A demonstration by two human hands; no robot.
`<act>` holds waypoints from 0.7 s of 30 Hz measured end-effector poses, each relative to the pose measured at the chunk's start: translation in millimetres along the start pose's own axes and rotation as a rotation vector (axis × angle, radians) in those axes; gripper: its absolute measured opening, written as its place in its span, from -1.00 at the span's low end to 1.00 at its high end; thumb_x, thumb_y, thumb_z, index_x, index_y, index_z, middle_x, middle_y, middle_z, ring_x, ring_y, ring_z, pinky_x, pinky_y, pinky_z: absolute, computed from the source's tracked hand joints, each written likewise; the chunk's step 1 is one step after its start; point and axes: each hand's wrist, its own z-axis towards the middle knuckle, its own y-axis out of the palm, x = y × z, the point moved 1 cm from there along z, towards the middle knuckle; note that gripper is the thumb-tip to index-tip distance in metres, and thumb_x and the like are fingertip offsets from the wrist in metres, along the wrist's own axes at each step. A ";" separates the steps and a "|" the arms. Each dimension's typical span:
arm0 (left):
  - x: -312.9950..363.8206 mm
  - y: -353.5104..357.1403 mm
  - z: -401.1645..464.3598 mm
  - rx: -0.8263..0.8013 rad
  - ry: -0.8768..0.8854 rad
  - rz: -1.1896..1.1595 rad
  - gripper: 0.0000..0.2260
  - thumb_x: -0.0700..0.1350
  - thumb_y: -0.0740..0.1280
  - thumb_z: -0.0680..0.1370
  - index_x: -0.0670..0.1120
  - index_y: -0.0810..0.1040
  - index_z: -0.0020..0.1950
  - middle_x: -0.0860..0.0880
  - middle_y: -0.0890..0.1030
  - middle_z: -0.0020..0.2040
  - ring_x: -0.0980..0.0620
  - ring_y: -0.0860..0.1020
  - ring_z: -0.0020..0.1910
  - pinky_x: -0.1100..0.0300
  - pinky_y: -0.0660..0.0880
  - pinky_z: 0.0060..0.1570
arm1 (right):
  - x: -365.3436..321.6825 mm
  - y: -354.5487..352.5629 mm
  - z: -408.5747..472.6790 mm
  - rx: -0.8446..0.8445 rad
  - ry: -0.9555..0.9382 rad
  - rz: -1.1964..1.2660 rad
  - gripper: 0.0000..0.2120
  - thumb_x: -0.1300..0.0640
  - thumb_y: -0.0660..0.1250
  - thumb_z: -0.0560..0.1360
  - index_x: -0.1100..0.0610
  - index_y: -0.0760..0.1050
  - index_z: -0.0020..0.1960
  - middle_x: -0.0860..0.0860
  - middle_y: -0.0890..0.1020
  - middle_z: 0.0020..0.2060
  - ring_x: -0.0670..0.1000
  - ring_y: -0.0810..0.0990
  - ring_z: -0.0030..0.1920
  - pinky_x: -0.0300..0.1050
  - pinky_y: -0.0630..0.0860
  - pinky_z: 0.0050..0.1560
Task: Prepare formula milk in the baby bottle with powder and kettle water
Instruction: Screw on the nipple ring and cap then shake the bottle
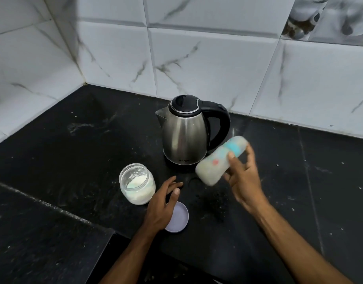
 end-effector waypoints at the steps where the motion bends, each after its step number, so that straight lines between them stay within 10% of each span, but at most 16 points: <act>1: -0.2 -0.4 -0.1 -0.002 -0.004 -0.003 -0.42 0.26 0.14 0.55 -0.08 0.37 0.44 0.16 0.62 0.22 0.23 0.51 0.29 0.08 0.42 0.33 | 3.5 1.9 -8.9 -0.075 0.040 -0.123 -0.37 0.19 0.39 0.40 -0.06 0.29 0.42 0.07 0.70 0.01 0.06 0.70 0.00 -0.05 0.65 -0.15; 4: -1.1 -1.1 0.3 -0.007 -0.009 -0.006 -0.40 0.27 0.14 0.54 -0.09 0.37 0.44 0.16 0.62 0.22 0.24 0.52 0.27 0.07 0.44 0.32 | 9.2 2.1 -24.5 -0.248 0.087 -0.372 -0.34 0.21 0.43 0.37 -0.11 0.30 0.39 0.12 0.66 0.10 0.06 0.69 0.07 -0.09 0.64 -0.10; 9: -0.5 0.4 0.3 -0.004 -0.005 0.004 -0.41 0.26 0.14 0.55 -0.09 0.37 0.44 0.19 0.62 0.21 0.23 0.50 0.30 0.10 0.41 0.34 | 1.2 -3.4 -3.7 0.030 -0.009 -0.012 -0.43 0.20 0.36 0.45 -0.07 0.30 0.40 0.01 0.73 -0.07 0.04 0.70 0.00 0.02 0.67 -0.07; 14: -1.2 -0.4 0.7 -0.006 -0.008 -0.001 -0.42 0.28 0.14 0.53 -0.05 0.37 0.43 0.21 0.62 0.20 0.27 0.51 0.27 0.16 0.42 0.31 | 9.2 -4.2 -32.5 -0.245 0.104 -0.388 -0.31 0.19 0.43 0.38 -0.11 0.27 0.44 0.10 0.68 0.09 0.09 0.68 0.10 -0.02 0.65 -0.05; 21: -1.2 0.8 -0.3 0.002 0.002 -0.010 -0.40 0.27 0.15 0.54 -0.09 0.38 0.44 0.19 0.63 0.20 0.24 0.50 0.29 0.16 0.40 0.33 | 1.4 -5.5 -7.3 0.012 0.015 0.000 -0.40 0.18 0.37 0.42 -0.03 0.30 0.42 0.04 0.71 -0.04 0.06 0.70 -0.02 0.00 0.67 -0.12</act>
